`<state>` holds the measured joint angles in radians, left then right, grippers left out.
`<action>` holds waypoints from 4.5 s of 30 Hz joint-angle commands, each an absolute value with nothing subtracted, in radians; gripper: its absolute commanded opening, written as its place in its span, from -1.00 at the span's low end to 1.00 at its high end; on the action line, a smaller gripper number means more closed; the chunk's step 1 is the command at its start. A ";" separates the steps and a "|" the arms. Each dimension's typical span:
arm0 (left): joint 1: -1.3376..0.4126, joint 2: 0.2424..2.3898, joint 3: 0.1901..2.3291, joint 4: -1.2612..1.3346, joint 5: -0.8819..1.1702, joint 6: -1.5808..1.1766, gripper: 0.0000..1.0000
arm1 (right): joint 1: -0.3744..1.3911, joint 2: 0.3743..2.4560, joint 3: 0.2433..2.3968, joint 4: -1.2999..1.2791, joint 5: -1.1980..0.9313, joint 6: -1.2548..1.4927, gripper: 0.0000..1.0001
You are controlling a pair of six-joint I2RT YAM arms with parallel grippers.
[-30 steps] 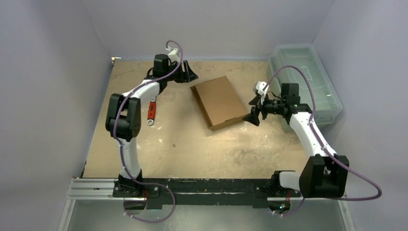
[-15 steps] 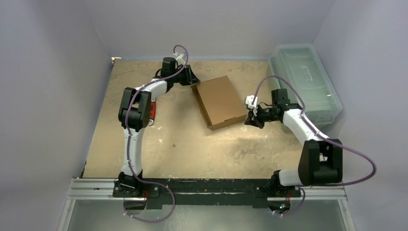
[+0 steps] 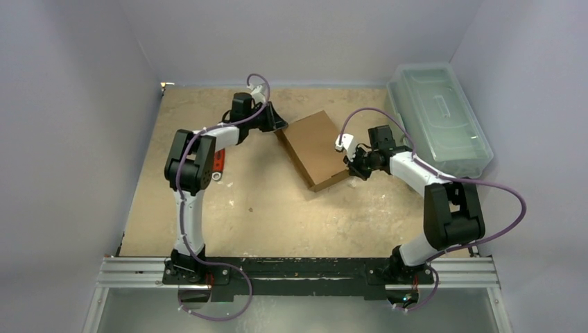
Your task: Fold the paper box
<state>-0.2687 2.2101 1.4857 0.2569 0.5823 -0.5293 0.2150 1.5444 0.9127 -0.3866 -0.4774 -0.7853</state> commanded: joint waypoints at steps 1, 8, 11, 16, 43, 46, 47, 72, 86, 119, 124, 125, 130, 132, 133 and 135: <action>-0.280 2.106 1.330 0.234 0.581 -0.564 -0.68 | 0.216 1.528 0.948 -0.294 -0.394 -0.726 -1.00; -0.337 1.842 0.942 0.405 0.512 -0.695 -0.70 | 0.217 1.546 0.965 -0.273 -0.377 -0.729 -0.98; -0.382 1.726 0.789 0.451 0.468 -0.756 -0.71 | 0.221 1.559 0.988 -0.273 -0.385 -0.731 -0.94; -0.426 1.498 0.598 0.473 0.346 -0.828 -0.71 | 0.223 1.553 0.999 -0.267 -0.396 -0.732 -0.90; -0.279 2.023 1.510 0.008 0.609 -0.384 0.39 | 0.197 1.255 0.821 -0.937 -0.957 -1.656 -0.06; -0.279 2.144 1.588 0.002 0.653 -0.405 0.11 | 0.225 1.276 0.812 -0.901 -0.941 -1.632 -0.33; -0.281 2.173 1.602 0.002 0.670 -0.414 0.05 | 0.241 1.282 0.808 -0.881 -0.930 -1.611 -0.44; -0.318 1.849 0.768 0.551 0.552 -0.793 -0.44 | 0.572 1.368 0.789 -0.292 -0.371 -1.077 -0.98; -0.318 1.759 0.760 0.498 0.450 -0.832 -0.22 | 0.617 1.473 0.851 -0.753 -0.615 -1.512 -1.00; -0.430 1.682 0.634 0.516 0.311 -0.877 -0.73 | 0.807 1.512 0.900 -0.845 -0.528 -1.408 -1.00; -0.407 1.694 0.685 0.475 0.350 -0.850 -0.72 | 0.813 1.592 0.940 -0.928 -0.527 -1.450 -1.00; -0.407 1.696 0.686 0.476 0.353 -0.849 -0.72 | 0.820 1.605 0.944 -0.935 -0.528 -1.451 -1.00; -0.414 1.734 0.670 0.516 0.388 -0.859 -0.76 | 0.873 1.571 0.920 -0.762 -0.558 -1.301 -1.00; -0.434 1.758 0.669 0.519 0.404 -0.852 -0.80 | 0.885 1.550 0.920 -0.624 -0.552 -1.161 -1.00; -0.446 1.766 0.666 0.520 0.409 -0.849 -0.80 | 0.885 1.543 0.922 -0.559 -0.537 -1.107 -1.00; -0.465 1.778 0.649 0.540 0.410 -0.853 -0.82 | 0.885 1.523 0.915 -0.430 -0.501 -0.997 -1.00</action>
<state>-0.4248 1.7473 0.6544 0.4992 0.3607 -0.8711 0.8806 1.5749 0.9081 -0.7155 -0.5129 -1.2320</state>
